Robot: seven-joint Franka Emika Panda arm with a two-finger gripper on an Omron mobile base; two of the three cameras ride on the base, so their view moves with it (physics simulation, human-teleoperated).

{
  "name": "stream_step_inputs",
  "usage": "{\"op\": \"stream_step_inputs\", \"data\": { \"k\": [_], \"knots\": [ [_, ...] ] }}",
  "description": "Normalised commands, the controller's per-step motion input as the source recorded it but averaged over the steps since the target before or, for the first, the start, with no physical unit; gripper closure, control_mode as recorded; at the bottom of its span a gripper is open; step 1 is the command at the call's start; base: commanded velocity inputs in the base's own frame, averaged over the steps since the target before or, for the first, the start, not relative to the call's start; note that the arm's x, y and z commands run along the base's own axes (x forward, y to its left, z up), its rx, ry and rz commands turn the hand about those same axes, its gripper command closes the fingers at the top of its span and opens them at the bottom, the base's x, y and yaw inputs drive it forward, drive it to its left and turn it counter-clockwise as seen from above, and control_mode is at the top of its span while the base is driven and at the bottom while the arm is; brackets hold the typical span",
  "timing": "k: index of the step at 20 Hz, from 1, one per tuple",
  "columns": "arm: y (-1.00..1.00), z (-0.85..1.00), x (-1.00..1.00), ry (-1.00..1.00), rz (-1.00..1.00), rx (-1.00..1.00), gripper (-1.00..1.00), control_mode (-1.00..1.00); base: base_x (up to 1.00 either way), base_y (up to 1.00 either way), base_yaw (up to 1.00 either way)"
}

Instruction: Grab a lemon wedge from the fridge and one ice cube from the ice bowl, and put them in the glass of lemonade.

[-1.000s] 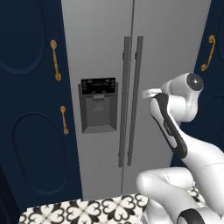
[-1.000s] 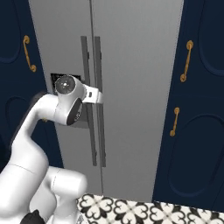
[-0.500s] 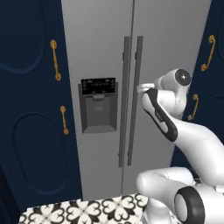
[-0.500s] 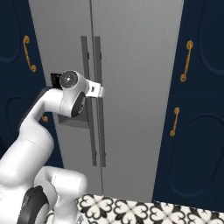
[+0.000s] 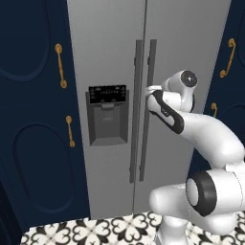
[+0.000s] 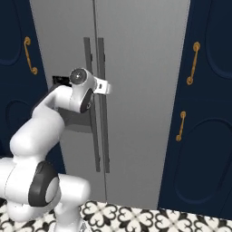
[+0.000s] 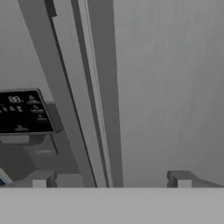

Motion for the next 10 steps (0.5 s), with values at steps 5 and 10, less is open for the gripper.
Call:
{"op": "stream_step_inputs", "data": {
  "k": [5, 10],
  "knots": [
    [0.00, 0.00, 0.58, -0.01, 0.00, 0.00, -1.00, -1.00, 0.00, 0.00, 0.00],
    [0.00, -0.01, 0.53, -0.05, 0.00, -0.01, -1.00, -1.00, 0.00, 0.00, 0.00]
  ]
}}
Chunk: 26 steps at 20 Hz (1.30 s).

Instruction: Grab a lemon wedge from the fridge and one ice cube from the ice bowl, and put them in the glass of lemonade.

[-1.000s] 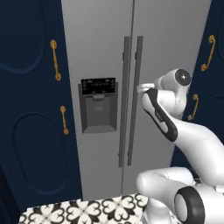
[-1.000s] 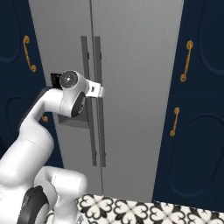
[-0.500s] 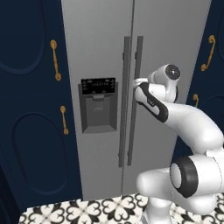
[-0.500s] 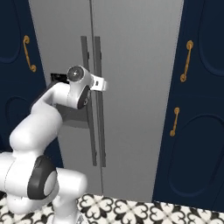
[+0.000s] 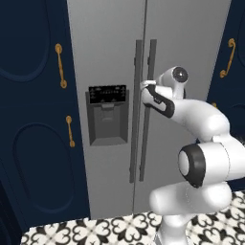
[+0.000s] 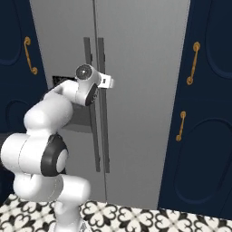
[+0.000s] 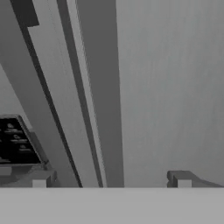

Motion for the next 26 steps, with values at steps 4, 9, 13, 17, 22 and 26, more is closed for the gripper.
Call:
{"op": "stream_step_inputs", "data": {
  "k": [4, 9, 13, 17, 22, 26],
  "knots": [
    [0.00, -0.11, 0.54, -0.09, 0.00, -0.02, -1.00, -1.00, 0.00, 0.00, 0.00],
    [0.00, -0.13, 0.55, -0.10, 0.00, -0.01, -1.00, -1.00, 0.00, 0.00, 0.00],
    [-0.05, -0.02, 0.54, -0.04, 0.00, 0.00, -1.00, -1.00, 0.00, 0.00, 0.00],
    [-0.15, 0.00, 0.58, 0.00, 0.00, 0.00, -1.00, -1.00, 0.00, 0.00, 0.00],
    [-0.10, -0.09, 0.69, 0.00, 0.00, 0.00, -1.00, -1.00, 0.00, 0.00, 0.00],
    [0.00, -0.30, 0.73, 0.00, 0.00, -0.01, -1.00, -1.00, 0.00, 0.00, 0.00]
  ]
}}
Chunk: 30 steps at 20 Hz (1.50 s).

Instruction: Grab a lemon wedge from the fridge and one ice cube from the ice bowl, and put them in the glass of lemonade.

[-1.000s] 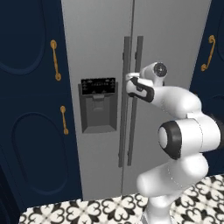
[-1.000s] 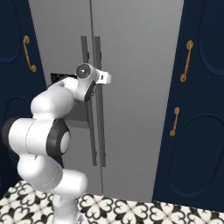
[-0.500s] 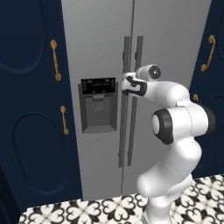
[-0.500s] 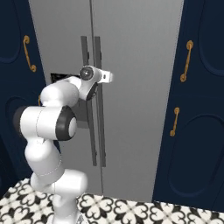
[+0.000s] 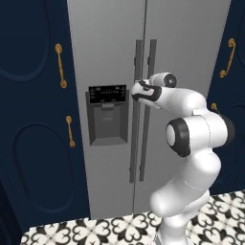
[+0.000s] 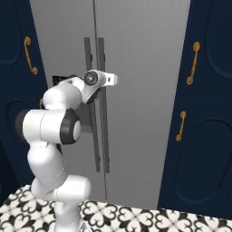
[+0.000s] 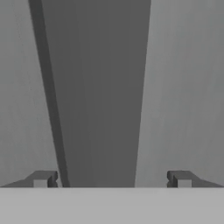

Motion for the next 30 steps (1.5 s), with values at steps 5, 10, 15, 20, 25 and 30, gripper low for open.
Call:
{"op": "stream_step_inputs", "data": {
  "k": [5, 10, 15, 20, 25, 30],
  "knots": [
    [0.00, -0.05, 0.28, 0.00, 0.00, 0.00, 1.00, -1.00, 0.00, 0.00, 0.00],
    [-0.28, 0.20, -0.64, 0.10, 0.00, 0.00, 1.00, -1.00, 0.00, 0.00, 0.00],
    [-0.41, 0.44, -0.79, 0.18, 0.00, 0.00, 1.00, -1.00, 0.00, 0.00, 0.00],
    [-0.59, 0.39, -0.86, 0.14, 0.00, 0.00, 1.00, -1.00, 0.00, 0.00, 0.00],
    [-0.96, 0.19, -0.99, 0.02, 0.00, 0.00, 1.00, -1.00, 0.00, 0.00, 0.00],
    [-1.00, 0.10, -1.00, 0.00, 0.00, 0.00, 1.00, -1.00, 0.00, 0.00, 0.00]
  ]
}}
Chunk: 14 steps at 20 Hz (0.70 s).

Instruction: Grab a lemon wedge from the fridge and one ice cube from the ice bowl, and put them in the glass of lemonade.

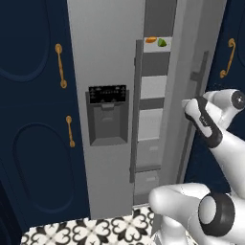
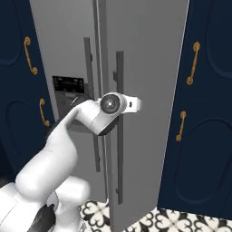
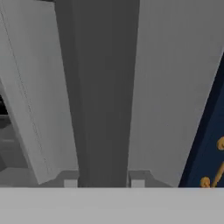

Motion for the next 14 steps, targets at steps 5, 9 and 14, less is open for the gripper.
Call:
{"op": "stream_step_inputs", "data": {
  "k": [5, 9, 14],
  "knots": [
    [-1.00, 0.22, -0.90, 0.00, 0.00, 0.00, 1.00, -1.00, 0.00, 0.00, 0.00],
    [-0.63, 0.54, -0.63, 0.01, 0.00, 0.00, 1.00, -1.00, 0.00, 0.00, 0.00],
    [0.00, 0.79, -0.58, 0.00, 0.04, -0.05, -1.00, -1.00, 0.00, 0.00, 0.00]
  ]
}}
